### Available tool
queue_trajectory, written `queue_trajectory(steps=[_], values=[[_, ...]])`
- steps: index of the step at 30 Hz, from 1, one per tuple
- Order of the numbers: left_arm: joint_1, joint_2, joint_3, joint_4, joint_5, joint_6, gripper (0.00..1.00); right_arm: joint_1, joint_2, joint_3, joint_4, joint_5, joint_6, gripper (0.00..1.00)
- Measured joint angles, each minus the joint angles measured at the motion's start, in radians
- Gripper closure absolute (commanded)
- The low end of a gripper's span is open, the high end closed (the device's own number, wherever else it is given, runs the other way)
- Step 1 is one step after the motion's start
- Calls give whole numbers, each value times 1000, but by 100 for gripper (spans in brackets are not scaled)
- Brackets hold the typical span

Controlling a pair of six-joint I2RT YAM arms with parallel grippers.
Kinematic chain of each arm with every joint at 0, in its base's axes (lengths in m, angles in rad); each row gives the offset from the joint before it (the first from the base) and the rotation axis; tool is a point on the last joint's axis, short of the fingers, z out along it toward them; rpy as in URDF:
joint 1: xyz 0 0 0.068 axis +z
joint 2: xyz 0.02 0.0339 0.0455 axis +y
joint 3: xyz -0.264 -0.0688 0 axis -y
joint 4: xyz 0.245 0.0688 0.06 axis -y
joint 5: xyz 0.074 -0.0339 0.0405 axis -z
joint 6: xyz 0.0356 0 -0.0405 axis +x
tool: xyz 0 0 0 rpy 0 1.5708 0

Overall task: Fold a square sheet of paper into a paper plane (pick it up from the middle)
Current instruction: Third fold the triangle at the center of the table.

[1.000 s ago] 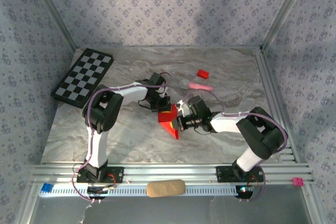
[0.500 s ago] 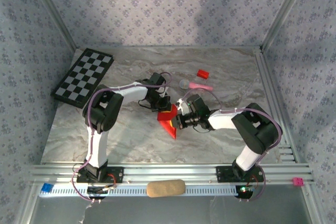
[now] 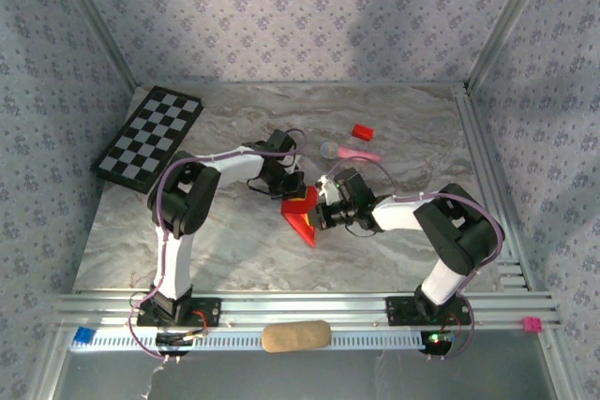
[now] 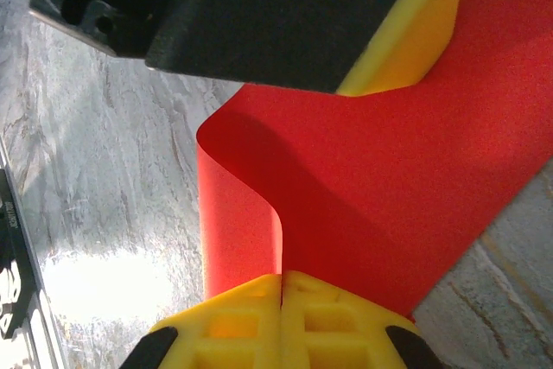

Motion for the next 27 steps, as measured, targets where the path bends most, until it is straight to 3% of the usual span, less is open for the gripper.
queue_trajectory(steps=[27], values=[[0,0,0,0,0,0,91,1,0,0,-16,28,4,99]])
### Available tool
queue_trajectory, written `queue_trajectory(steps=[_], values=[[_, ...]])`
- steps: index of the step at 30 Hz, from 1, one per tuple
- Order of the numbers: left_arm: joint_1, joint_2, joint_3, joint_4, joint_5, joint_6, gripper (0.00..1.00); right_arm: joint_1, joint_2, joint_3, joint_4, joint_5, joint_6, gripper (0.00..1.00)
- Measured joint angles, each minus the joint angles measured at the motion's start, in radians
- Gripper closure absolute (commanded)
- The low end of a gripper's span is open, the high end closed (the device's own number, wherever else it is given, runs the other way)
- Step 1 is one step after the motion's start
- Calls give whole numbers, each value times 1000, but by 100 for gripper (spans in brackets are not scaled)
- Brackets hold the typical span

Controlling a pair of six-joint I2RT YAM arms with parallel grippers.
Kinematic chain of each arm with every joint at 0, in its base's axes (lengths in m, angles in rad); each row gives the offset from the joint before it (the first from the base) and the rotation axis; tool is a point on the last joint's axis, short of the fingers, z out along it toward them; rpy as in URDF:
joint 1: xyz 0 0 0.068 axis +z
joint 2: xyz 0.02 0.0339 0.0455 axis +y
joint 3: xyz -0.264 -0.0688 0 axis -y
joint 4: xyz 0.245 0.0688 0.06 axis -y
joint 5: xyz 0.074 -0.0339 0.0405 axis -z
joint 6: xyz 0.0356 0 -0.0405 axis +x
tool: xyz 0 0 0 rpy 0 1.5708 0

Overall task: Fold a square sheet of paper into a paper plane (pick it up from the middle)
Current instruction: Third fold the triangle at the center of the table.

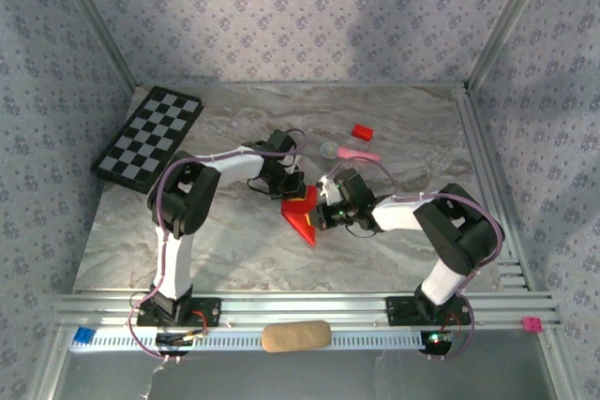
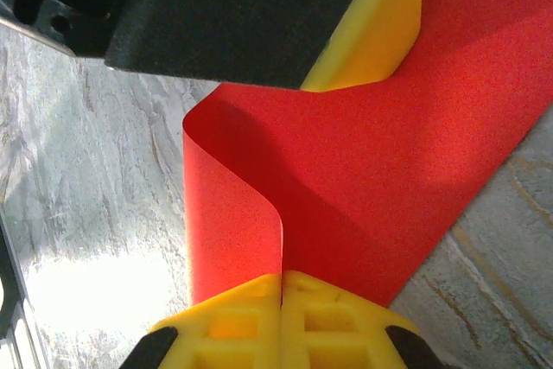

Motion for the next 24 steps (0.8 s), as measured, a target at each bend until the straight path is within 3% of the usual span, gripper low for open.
queue_trajectory(steps=[24], values=[[0,0,0,0,0,0,91,20,10,3,-27,12,11,99]])
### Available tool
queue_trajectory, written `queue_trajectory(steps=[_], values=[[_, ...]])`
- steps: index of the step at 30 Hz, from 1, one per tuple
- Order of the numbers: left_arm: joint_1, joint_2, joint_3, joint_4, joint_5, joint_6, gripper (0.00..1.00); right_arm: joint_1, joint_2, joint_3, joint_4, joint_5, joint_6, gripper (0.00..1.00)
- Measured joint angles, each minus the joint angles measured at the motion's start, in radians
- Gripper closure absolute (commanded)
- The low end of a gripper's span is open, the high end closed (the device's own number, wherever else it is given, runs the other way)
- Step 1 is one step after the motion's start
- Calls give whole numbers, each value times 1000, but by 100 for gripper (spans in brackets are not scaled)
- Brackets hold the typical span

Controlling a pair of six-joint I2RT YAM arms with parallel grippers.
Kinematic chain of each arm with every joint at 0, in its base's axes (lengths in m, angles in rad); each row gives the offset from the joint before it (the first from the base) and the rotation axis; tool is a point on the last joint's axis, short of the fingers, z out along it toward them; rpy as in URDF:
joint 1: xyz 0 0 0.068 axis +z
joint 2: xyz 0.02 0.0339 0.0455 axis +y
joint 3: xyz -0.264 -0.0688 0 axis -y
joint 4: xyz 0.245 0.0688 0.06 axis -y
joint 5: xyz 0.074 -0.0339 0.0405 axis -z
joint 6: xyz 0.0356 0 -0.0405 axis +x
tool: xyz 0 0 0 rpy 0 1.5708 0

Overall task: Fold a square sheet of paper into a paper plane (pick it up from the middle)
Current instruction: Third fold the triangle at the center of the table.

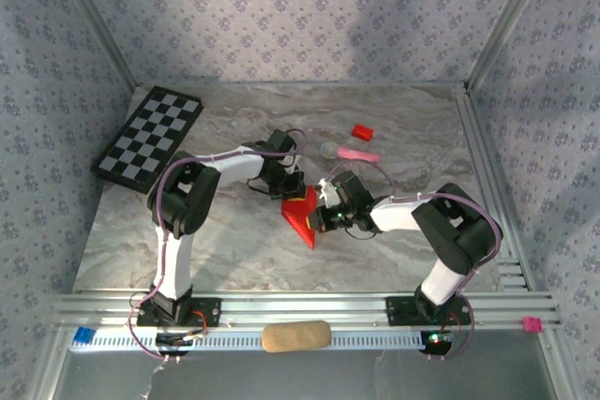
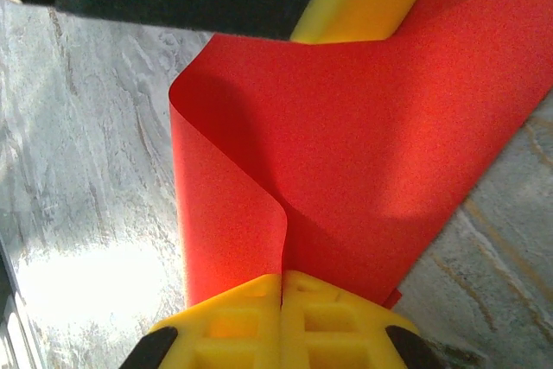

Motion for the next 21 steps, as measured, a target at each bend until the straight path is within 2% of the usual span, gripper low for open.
queue_trajectory(steps=[21], values=[[0,0,0,0,0,0,91,-1,10,18,-6,5,0,99]])
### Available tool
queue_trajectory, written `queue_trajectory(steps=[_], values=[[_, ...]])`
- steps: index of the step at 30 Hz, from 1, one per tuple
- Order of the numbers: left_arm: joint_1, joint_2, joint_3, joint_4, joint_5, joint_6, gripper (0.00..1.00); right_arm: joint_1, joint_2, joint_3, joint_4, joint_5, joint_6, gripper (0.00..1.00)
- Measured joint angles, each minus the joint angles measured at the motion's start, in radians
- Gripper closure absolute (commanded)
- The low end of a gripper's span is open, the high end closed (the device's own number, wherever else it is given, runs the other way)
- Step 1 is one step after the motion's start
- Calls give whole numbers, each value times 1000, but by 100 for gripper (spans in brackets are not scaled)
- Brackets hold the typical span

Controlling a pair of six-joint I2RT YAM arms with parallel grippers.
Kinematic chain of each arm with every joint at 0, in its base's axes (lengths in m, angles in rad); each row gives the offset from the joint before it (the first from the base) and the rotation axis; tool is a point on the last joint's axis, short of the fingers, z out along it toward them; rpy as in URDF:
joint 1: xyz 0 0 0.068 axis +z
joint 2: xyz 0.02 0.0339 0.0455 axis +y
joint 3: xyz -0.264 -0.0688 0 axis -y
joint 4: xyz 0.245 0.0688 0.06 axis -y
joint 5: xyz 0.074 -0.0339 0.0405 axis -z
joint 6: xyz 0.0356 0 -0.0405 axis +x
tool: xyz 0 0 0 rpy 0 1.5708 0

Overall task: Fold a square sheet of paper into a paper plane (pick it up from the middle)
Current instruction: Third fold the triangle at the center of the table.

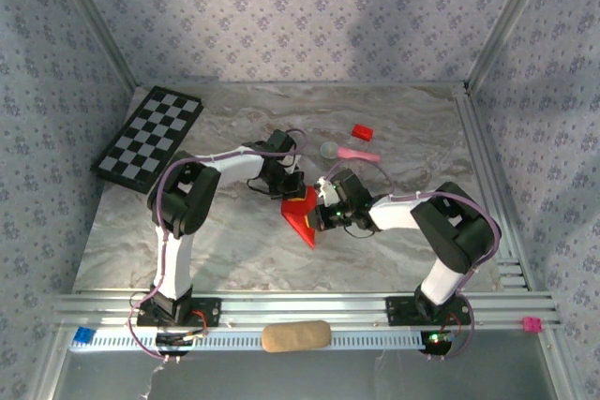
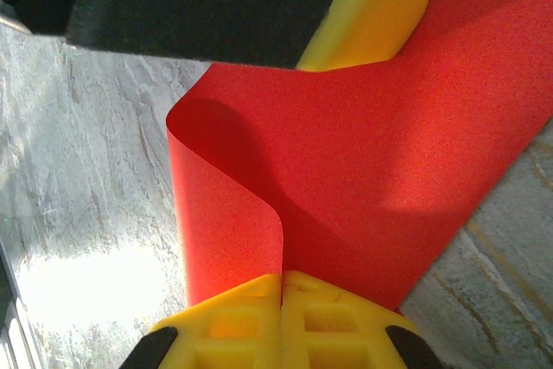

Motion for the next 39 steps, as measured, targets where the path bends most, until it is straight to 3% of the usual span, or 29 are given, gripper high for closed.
queue_trajectory(steps=[39], values=[[0,0,-1,3,-3,-24,91,7,-2,-13,9,29,4,99]])
